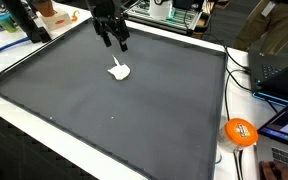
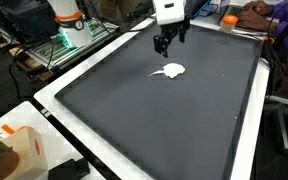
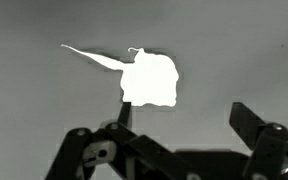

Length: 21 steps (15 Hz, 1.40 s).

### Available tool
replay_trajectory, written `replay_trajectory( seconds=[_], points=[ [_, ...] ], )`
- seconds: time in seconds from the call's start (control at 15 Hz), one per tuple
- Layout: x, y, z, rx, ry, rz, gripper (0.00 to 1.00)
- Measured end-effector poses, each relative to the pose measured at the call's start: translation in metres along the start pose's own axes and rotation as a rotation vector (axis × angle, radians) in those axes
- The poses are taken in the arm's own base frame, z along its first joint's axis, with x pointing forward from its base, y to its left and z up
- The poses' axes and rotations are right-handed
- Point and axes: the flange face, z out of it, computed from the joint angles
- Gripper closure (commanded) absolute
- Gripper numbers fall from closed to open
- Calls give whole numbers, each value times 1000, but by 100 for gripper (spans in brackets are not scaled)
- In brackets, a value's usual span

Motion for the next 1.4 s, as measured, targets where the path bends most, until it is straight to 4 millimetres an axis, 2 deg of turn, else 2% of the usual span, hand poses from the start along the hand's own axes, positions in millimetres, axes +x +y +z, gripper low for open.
replay_trajectory(
  seconds=[0.53,0.8,1.13,1.4],
  points=[
    [-58,-15,-7,1,106,-63,0],
    [-58,-16,-11,1,122,-68,0],
    [-55,-14,-10,-14,229,-71,0],
    [-68,-9,-1,0,255,-103,0]
  ],
)
